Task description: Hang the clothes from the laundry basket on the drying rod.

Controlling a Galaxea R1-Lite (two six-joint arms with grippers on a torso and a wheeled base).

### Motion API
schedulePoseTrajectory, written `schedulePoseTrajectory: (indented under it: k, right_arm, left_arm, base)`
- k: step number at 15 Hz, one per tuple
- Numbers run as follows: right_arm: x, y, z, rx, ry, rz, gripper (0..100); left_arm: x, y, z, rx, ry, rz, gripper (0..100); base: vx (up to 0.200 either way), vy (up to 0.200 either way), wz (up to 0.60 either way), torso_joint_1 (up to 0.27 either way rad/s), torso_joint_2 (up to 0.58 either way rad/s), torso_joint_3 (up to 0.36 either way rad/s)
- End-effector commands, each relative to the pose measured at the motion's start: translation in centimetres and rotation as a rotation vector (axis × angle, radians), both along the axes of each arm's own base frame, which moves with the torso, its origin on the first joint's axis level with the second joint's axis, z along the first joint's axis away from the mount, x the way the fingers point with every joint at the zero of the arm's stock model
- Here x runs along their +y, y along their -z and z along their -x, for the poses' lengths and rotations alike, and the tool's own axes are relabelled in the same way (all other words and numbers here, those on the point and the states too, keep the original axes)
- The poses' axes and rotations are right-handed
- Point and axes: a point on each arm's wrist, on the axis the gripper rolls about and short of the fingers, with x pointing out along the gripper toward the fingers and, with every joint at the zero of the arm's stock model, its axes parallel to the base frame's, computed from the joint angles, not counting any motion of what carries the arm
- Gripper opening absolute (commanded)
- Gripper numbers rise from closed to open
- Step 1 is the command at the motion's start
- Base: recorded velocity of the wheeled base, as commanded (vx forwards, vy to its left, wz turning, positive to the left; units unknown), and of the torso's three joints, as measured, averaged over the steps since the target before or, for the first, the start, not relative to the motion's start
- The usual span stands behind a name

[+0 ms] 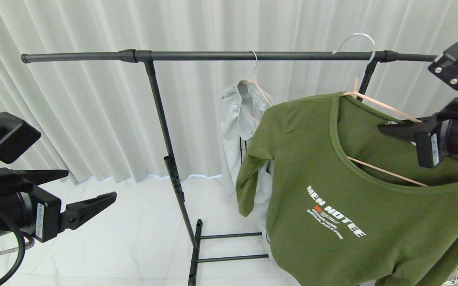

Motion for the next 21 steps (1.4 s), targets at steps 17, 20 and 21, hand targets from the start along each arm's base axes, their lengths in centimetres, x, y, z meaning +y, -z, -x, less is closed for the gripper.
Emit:
schedulePoseTrajectory:
  k: [17, 20, 21]
  right_arm:
    - [-8.4, 0.1, 6.1, 0.093, 0.409, -0.024, 0]
    - [-8.4, 0.0, 6.1, 0.091, 0.408, -0.027, 0]
    - [-8.4, 0.0, 6.1, 0.091, 0.408, -0.027, 0]
  left_arm:
    - [-0.4, 0.7, -0.5, 0.01, -0.009, -0.11, 100]
    - [-0.4, 0.7, -0.5, 0.011, -0.012, -0.11, 100]
    - [-0.4, 0.8, -0.5, 0.013, -0.013, -0.113, 100]
  base:
    - [0.0, 0.0, 0.0, 0.0, 0.0, 0.0]
    - [0.133, 0.0, 0.0, 0.002, 0.0, -0.002]
    - [0.2, 0.0, 0.0, -0.012, 0.01, 0.017]
